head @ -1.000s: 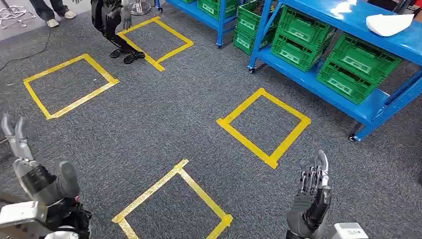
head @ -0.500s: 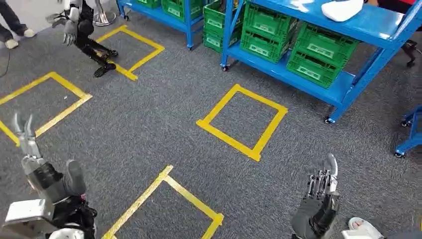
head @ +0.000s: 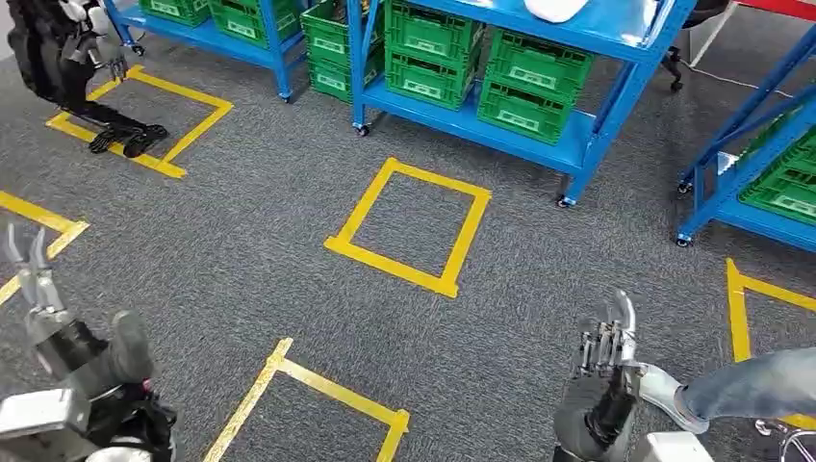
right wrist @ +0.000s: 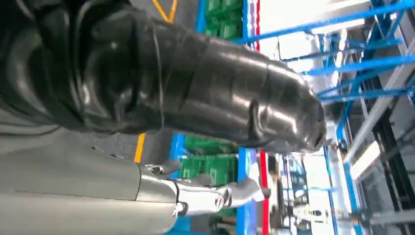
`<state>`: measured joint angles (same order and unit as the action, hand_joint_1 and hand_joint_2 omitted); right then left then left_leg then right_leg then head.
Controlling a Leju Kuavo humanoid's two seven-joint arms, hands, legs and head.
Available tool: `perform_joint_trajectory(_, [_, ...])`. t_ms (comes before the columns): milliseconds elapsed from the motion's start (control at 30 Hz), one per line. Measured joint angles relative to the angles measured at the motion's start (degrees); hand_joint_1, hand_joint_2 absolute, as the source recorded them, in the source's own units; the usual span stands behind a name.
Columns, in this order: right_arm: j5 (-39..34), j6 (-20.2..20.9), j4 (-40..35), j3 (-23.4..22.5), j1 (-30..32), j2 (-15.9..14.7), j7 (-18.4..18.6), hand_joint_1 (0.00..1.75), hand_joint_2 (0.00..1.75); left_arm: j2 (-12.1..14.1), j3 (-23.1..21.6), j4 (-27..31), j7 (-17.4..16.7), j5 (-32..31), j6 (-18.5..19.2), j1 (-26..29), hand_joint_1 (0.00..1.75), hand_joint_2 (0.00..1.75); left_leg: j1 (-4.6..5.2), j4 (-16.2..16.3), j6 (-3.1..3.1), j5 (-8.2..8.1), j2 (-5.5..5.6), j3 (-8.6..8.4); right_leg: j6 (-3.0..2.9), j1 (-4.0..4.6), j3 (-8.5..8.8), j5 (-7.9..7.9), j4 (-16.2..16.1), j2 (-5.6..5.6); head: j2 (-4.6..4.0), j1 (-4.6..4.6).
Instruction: Take the parts from the cabinet and place them on the table.
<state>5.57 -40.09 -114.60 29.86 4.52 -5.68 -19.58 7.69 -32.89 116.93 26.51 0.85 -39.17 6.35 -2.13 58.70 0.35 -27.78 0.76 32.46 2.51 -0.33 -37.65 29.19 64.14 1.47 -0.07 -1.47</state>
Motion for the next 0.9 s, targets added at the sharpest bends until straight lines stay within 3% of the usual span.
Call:
perform_joint_trajectory(33, [0.1, 0.0, 0.0, 0.0, -0.1, 0.0, 0.2, 0.0, 0.0, 0.0, 0.0, 0.0, 0.6, 0.3, 0.5, 0.1, 0.0, 0.0, 0.23, -0.1, 0.37, -1.21, -0.13, -0.02, 0.12, -0.11, -2.9, 2.21, 5.4, -0.75, 0.0, -0.08])
perform_joint_trajectory(67, [0.2, 0.0, 0.0, 0.0, 0.1, 0.0, 0.5, 0.0, 0.0, 0.0, 0.0, 0.0, 1.7, 1.0, 1.4, 0.2, 0.0, 0.0, 0.34, -0.1, 0.5, -1.34, -1.02, -0.14, 0.18, -0.2, -5.25, 3.37, 9.9, -0.97, 0.0, -0.28])
perform_joint_trajectory(100, [0.3, 0.0, 0.1, 0.0, 0.4, 0.1, 0.6, 0.0, 0.0, 0.0, 0.0, 0.0, 2.6, 1.6, 2.1, 0.3, 0.0, 0.0, 0.51, -0.1, 0.44, -1.94, -1.61, -0.29, 0.15, -0.26, -6.59, 3.45, 12.4, -1.0, 0.0, -0.48])
perform_joint_trajectory(133, [0.3, 0.0, 0.3, 0.0, 0.6, 0.1, 0.6, 0.0, 0.0, 0.1, 0.0, 0.0, 3.1, 1.9, 2.5, 0.5, 0.0, 0.0, 0.64, -0.1, 0.36, -2.12, -2.04, -0.73, 0.01, -0.26, -6.5, 2.37, 11.9, -1.01, 0.0, -0.67])
perform_joint_trajectory(200, [0.3, 0.0, 0.4, 0.0, 0.6, 0.3, 0.3, 0.0, 0.0, 0.2, 0.0, 0.1, 3.6, 2.1, 2.7, 0.9, 0.0, 0.0, 1.04, -0.1, 0.46, -2.66, -2.84, -2.13, -0.86, -0.03, -2.65, -2.3, 4.1, -1.11, 0.0, -1.13])
perform_joint_trajectory(233, [0.2, 0.0, 0.4, 0.0, 0.6, 0.3, 0.1, 0.0, 0.0, 0.2, 0.0, 0.2, 3.7, 2.1, 2.7, 0.9, 0.0, 0.0, 1.19, -0.2, 0.49, -3.09, -3.11, -2.91, -1.69, 0.3, 0.16, -4.91, -1.6, -1.55, 0.0, -1.29])
perform_joint_trajectory(267, [0.2, 0.0, 0.4, 0.0, 0.6, 0.3, 0.1, 0.0, 0.0, 0.2, 0.0, 0.2, 3.8, 2.1, 2.7, 0.9, 0.0, 0.0, 1.0, -0.4, 0.46, -3.41, -3.38, -2.78, -2.61, 0.71, 1.84, -4.15, -4.0, -2.74, 0.0, -1.14])
perform_joint_trajectory(300, [0.2, 0.0, 0.5, 0.0, 0.6, 0.5, 0.0, 0.0, 0.0, 0.2, 0.0, 0.3, 3.8, 2.2, 2.7, 1.0, 0.0, 0.0, 1.11, -0.6, -0.14, -3.97, -3.51, -3.12, -2.81, 1.2, 2.52, -2.81, -5.0, -3.21, 0.0, -0.76])
perform_joint_trajectory(333, [0.2, 0.0, 0.5, 0.0, 0.6, 0.5, -0.1, 0.0, 0.0, 0.2, 0.0, 0.3, 3.8, 2.2, 2.7, 1.0, 0.0, 0.0, 0.71, -0.6, -0.61, -4.29, -3.62, -3.28, -2.79, 1.49, 3.16, -2.1, -4.7, -3.11, 0.0, -1.03])
perform_joint_trajectory(400, [0.1, 0.0, 0.5, 0.0, 0.7, 0.5, -0.1, 0.0, 0.0, 0.2, 0.0, 0.4, 3.8, 2.2, 2.8, 1.0, 0.0, 0.0, 0.22, -1.2, -1.37, -5.06, -4.24, -4.77, -3.48, 2.14, 3.93, -0.97, -5.3, -2.76, 0.0, -1.22])
perform_joint_trajectory(433, [0.2, 0.0, 0.3, 0.0, 0.7, 0.6, -0.1, 0.0, 0.0, 0.2, 0.0, 0.9, 3.9, 2.2, 2.8, 1.0, 0.0, 0.0, 0.3, -1.7, -1.66, -5.86, -4.56, -5.76, -3.81, 1.32, 7.14, -1.02, -7.2, -2.07, 0.0, -1.33])
perform_joint_trajectory(467, [0.2, 0.0, 0.3, 0.0, 0.9, 0.8, -0.2, 0.0, 0.0, 0.3, 0.0, 0.9, 3.9, 2.2, 2.8, 0.9, 0.0, 0.0, 0.32, 0.7, -1.57, -5.34, -3.03, -5.99, -3.73, 1.09, 9.2, -0.92, -8.6, -2.08, -0.02, -1.46])
perform_joint_trajectory(533, [0.2, 0.0, 0.3, -0.1, 0.5, 1.1, -0.1, 0.0, 0.0, 0.5, 0.0, 1.0, 4.0, 2.2, 2.8, 1.0, 0.0, 0.0, 0.45, 9.4, -1.83, -6.72, -1.22, -0.37, -4.04, 0.72, 11.53, -0.17, -9.7, -1.91, -0.02, -0.67])
perform_joint_trajectory(567, [0.1, 0.0, 0.5, -0.1, 0.7, 1.2, -0.1, 0.0, 0.0, 0.7, 0.0, 1.0, 4.0, 2.3, 2.7, 1.2, 0.0, 0.0, 0.41, 14.4, -2.0, -7.18, -0.85, 4.34, -3.87, 0.57, 12.69, 0.71, -10.2, -1.67, -0.02, -0.08])
perform_joint_trajectory(600, [0.1, 0.0, 0.5, -0.1, 0.8, 1.2, -0.1, 0.0, 0.0, 0.7, 0.0, 1.0, 3.9, 2.3, 2.7, 1.4, 0.0, 0.0, 0.36, 17.3, -2.04, -6.61, -0.85, 8.15, -3.73, 0.49, 13.77, 1.58, -10.5, -1.43, 0.0, 0.29])
perform_joint_trajectory(633, [0.1, 0.0, 0.6, -0.1, 0.9, 1.2, -0.1, 0.0, 0.0, 0.8, 0.0, 1.0, 4.0, 2.3, 2.7, 1.5, 0.0, 0.0, 0.35, 17.6, -2.13, -4.42, -0.85, 10.89, -3.51, 0.28, 15.02, 2.56, -10.7, -1.14, -0.02, 0.33])
perform_joint_trajectory(667, [0.1, 0.0, 0.7, -0.1, 0.9, 1.2, -0.1, 0.0, 0.0, 0.8, 0.0, 1.0, 3.9, 2.3, 2.7, 1.6, 0.0, 0.0, 0.34, 15.1, -2.25, -0.26, -0.86, 12.25, -3.16, 0.01, 16.54, 3.75, -10.9, -0.72, 0.0, 0.57])
perform_joint_trajectory(733, [0.1, 0.0, 0.8, -0.1, 0.9, 1.3, -0.1, 0.0, 0.0, 0.9, 0.0, 1.0, 3.9, 2.3, 2.7, 1.8, 0.0, 0.0, 0.24, 4.2, -2.75, 10.13, -0.9, 11.16, -2.31, -0.8, 19.45, 6.61, -11.2, -0.14, -0.02, 0.96])
perform_joint_trajectory(767, [0.1, 0.0, 0.9, -0.1, 0.9, 1.4, -0.1, 0.0, 0.0, 1.0, 0.0, 0.9, 3.9, 2.3, 2.7, 1.8, 0.0, 0.0, 0.43, 3.7, -3.15, 9.96, -0.77, 11.13, -1.7, -0.91, 20.36, 8.01, -11.8, -0.11, -0.02, 0.96])
perform_joint_trajectory(800, [0.1, 0.0, 1.0, -0.1, 0.7, 1.5, -0.1, 0.0, 0.0, 1.0, 0.0, 1.0, 3.9, 2.4, 2.6, 1.9, 0.0, 0.0, 0.73, 3.2, -3.21, 8.58, -0.72, 9.74, -0.96, -0.59, 20.31, 8.82, -11.6, 0.16, -0.04, 1.78])
perform_joint_trajectory(833, [0.1, 0.0, 1.0, -0.1, 0.8, 1.5, -0.1, 0.0, 0.0, 1.0, 0.0, 1.2, 3.8, 2.4, 2.7, 1.8, 0.0, 0.0, 0.7, 1.6, -2.05, 5.66, -0.64, 8.81, -0.83, -0.58, 20.47, 8.9, -12.5, 0.21, -0.02, 2.32])
perform_joint_trajectory(867, [0.1, 0.0, 1.0, -0.1, 0.8, 1.5, -0.1, 0.0, 0.0, 1.0, 0.0, 1.3, 3.9, 2.4, 2.7, 2.0, 0.0, 0.0, 0.63, 1.6, -1.51, 5.18, -0.5, 8.89, -0.71, -0.57, 21.74, 8.74, -13.9, 0.17, -0.02, 1.66])
perform_joint_trajectory(900, [0.1, 0.0, 1.0, -0.1, 0.7, 1.6, -0.1, 0.0, 0.0, 1.0, 0.0, 1.3, 4.0, 2.3, 2.7, 1.9, 0.0, 0.0, 0.56, 1.4, -0.95, 4.16, -0.57, 8.32, -0.41, -0.5, 22.82, 7.83, -13.8, 0.19, -0.02, 1.62])
